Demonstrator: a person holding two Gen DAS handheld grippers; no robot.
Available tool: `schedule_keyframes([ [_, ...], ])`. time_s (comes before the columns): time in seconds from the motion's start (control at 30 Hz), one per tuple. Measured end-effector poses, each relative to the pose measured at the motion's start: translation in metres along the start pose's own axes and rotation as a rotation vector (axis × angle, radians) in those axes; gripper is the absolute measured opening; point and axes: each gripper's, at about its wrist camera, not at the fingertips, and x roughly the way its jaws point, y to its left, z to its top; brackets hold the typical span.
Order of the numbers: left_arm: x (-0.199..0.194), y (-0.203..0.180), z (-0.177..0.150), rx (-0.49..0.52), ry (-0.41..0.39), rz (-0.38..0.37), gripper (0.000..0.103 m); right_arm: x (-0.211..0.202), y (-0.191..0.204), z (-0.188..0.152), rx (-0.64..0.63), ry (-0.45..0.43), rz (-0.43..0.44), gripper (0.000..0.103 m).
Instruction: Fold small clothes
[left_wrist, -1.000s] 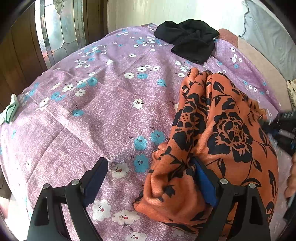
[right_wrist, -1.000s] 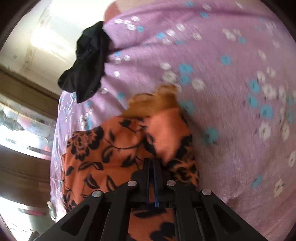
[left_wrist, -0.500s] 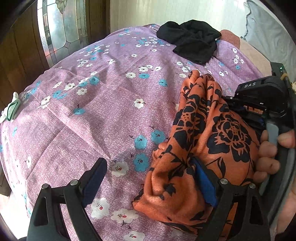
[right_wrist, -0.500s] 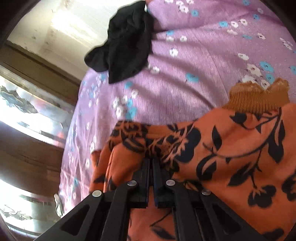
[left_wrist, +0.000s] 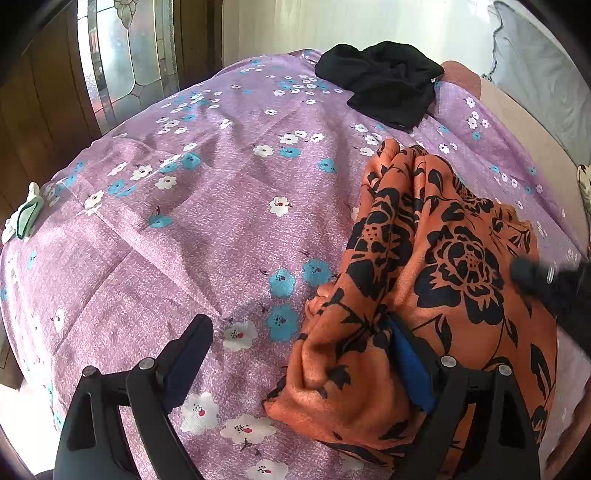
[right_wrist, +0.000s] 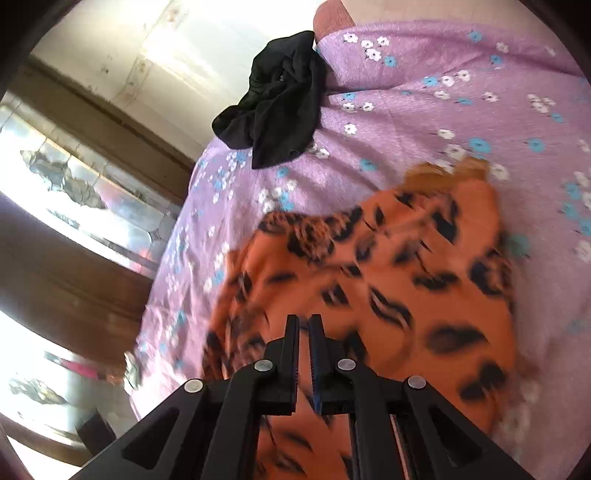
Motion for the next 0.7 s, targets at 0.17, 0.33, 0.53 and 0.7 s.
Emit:
schedule_keyframes([
  [0.17, 0.0, -0.001, -0.001, -0.002, -0.006, 0.009, 0.094, 0.016, -0.015, -0.022, -0.058, -0.048, -0.011, 0.005],
  [0.33, 0.002, 0.002, -0.001, -0.014, -0.002, 0.011, 0.098, 0.016, -0.004, -0.031, -0.139, -0.119, -0.076, 0.005],
  [0.53, 0.003, 0.004, -0.002, -0.02, -0.009, 0.011, 0.099, 0.018, -0.002, -0.034, -0.166, -0.141, -0.09, 0.005],
  [0.7, 0.005, 0.005, -0.004, -0.039, -0.015, 0.011, 0.103, 0.018, -0.001, -0.039, -0.18, -0.159, -0.093, 0.005],
])
